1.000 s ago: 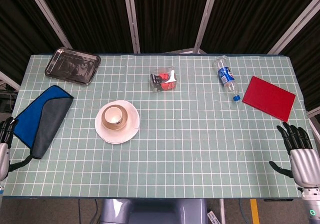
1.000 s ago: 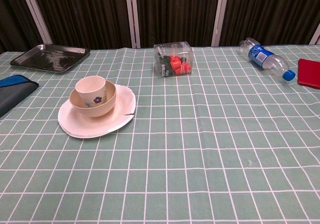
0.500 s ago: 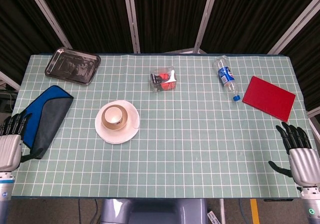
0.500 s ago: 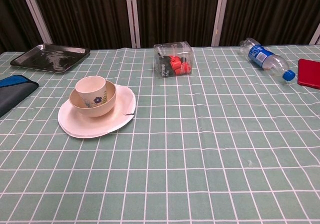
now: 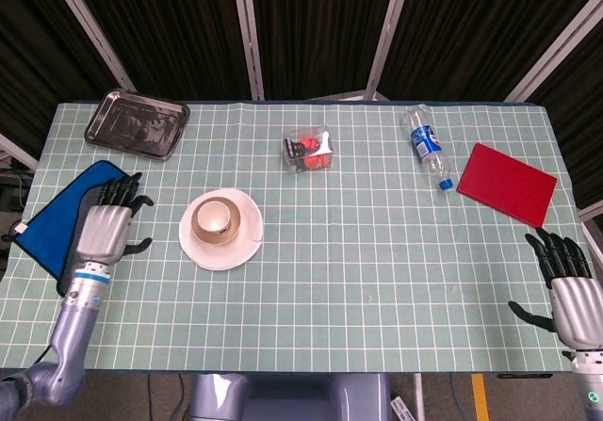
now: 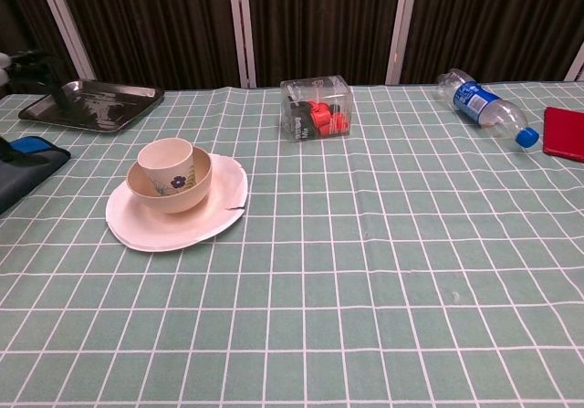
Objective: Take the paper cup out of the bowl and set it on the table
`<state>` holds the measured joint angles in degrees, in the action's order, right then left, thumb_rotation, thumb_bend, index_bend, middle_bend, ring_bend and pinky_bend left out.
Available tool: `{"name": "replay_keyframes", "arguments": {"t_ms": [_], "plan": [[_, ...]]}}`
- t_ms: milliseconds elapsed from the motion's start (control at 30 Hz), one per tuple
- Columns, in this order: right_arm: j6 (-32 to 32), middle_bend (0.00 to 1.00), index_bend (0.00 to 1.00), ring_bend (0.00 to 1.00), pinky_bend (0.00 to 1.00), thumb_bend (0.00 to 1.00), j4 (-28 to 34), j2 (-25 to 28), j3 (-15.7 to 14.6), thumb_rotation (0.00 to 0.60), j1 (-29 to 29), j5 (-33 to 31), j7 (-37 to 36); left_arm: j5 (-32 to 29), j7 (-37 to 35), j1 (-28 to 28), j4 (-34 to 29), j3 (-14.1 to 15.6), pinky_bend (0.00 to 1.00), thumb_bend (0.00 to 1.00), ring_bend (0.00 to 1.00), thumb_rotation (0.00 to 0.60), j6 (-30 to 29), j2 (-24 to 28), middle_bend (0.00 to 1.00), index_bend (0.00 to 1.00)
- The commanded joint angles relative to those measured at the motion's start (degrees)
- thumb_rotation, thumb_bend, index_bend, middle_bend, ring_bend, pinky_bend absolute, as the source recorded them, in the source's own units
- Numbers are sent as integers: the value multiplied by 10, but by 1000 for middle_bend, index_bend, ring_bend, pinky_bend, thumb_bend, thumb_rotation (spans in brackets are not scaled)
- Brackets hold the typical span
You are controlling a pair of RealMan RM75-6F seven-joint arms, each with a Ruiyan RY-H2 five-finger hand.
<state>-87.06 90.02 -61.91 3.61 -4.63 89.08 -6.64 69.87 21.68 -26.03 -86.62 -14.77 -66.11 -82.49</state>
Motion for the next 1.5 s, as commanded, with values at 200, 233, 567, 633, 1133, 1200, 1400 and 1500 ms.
{"name": "replay_keyframes", "arguments": {"t_ms": [200, 233, 567, 633, 1133, 1200, 1400, 1500], "plan": [[4, 0, 37, 0, 0, 36, -3, 7, 3, 600, -1, -6, -20, -50, 47, -58, 30, -11, 0, 303, 0, 600, 41, -59, 0, 422], [3, 0, 37, 0, 0, 36, -3, 8, 3, 600, -1, -6, -22, -52, 49, -61, 31, -11, 0, 308, 0, 600, 41, -64, 0, 426], [0, 0, 36, 0, 0, 36, -2, 13, 4, 600, 1, -5, -38, -76, 72, -92, 57, -3, 0, 330, 0, 600, 50, -102, 0, 446], [0, 0, 36, 0, 0, 36, -2, 14, 4, 600, 1, -5, -39, -80, 75, -98, 64, -3, 0, 337, 0, 600, 52, -108, 0, 454], [-3, 0, 37, 0, 0, 37, -2, 15, 4, 600, 2, -2, -47, -101, 94, -116, 89, 11, 0, 509, 0, 600, 50, -143, 0, 531], [-3, 0, 37, 0, 0, 37, -2, 15, 3, 600, 2, -2, -46, -102, 95, -117, 87, 12, 0, 554, 0, 600, 47, -142, 0, 542], [-2, 0, 36, 0, 0, 38, -2, 15, 3, 600, 2, -2, -45, -92, 84, -110, 71, 16, 0, 626, 0, 600, 28, -131, 0, 554], [-3, 0, 36, 0, 0, 36, -2, 15, 3, 600, 2, -2, -44, -81, 75, -105, 57, 18, 0, 626, 0, 600, 16, -120, 0, 561]]}}
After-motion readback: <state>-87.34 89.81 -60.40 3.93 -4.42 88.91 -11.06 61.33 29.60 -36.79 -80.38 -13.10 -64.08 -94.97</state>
